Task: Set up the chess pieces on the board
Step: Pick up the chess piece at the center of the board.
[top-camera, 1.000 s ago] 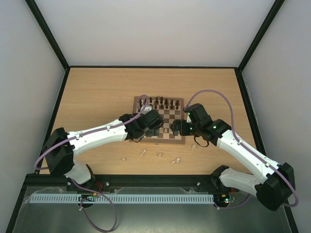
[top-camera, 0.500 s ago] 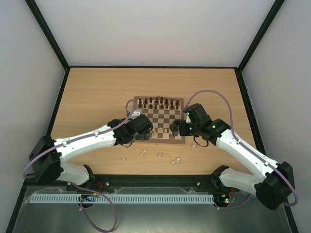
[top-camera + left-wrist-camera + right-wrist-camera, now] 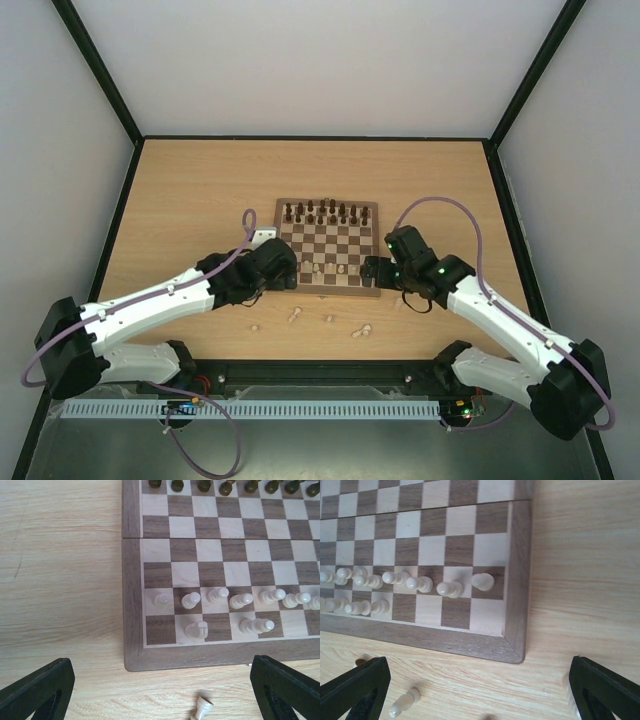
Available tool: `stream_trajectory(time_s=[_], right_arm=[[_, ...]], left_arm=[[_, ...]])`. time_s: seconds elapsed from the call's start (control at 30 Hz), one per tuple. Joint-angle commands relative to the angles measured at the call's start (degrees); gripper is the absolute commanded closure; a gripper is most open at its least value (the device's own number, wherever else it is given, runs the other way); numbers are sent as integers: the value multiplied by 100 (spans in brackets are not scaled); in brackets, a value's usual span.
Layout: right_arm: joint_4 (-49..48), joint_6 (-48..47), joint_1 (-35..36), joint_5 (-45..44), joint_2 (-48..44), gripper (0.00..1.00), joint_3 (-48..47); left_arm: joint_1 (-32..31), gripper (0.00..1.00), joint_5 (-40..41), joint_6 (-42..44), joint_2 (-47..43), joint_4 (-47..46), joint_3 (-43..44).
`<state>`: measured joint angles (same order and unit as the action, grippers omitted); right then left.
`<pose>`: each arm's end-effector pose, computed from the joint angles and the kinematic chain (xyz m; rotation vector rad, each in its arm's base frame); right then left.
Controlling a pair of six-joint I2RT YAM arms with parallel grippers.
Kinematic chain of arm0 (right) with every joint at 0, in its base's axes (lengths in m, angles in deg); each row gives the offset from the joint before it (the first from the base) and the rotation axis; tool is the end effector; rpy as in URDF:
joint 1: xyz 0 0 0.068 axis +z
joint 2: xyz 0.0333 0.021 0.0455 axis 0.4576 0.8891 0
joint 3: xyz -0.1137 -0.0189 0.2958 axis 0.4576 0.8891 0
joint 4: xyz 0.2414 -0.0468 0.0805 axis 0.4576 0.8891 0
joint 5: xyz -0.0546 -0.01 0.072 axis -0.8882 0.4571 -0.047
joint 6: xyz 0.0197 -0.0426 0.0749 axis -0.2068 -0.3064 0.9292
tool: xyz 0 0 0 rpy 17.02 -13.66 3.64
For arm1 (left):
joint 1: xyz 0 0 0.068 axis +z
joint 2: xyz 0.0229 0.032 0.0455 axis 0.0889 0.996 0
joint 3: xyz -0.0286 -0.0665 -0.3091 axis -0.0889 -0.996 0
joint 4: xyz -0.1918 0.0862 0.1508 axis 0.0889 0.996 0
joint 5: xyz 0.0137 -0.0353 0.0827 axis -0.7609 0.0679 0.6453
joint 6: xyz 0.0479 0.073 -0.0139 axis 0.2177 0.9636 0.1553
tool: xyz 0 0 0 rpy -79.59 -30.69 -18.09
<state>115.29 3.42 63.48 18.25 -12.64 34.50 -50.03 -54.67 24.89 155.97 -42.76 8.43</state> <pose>0.1825 0.1282 0.2620 0.0204 2.4127 0.5398 0.1671 -0.1848 0.2649 0.0124 2.4387 -0.2780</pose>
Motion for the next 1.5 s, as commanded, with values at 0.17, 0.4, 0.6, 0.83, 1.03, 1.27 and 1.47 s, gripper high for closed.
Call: stream_trajectory(time_s=[0.17, 0.4, 0.6, 0.83, 1.03, 1.27, 1.47], right_arm=[[508, 1161, 169, -397, -622, 2, 513], [769, 1486, 315, -865, -316, 5, 538], [1050, 1870, 692, -1441, 92, 6, 497], [1064, 2059, 717, -1539, -60, 20, 762], [907, 2088, 712, -1422, -42, 41, 953], [863, 2077, 715, -1408, -26, 57, 990], [870, 2076, 712, -1468, 42, 66, 958]], left_arm=[[155, 1, -515, 827, -78, -571, -198], [230, 1, -707, 1087, 2, -812, -287], [288, 1, -804, 1189, 106, -942, -306], [356, 1, -928, 1280, 265, -1082, -364], [384, 1, -979, 1299, 330, -1122, -371], [391, 1, -1006, 1303, 395, -1144, -374], [397, 1, -997, 1306, 394, -1144, -367]])
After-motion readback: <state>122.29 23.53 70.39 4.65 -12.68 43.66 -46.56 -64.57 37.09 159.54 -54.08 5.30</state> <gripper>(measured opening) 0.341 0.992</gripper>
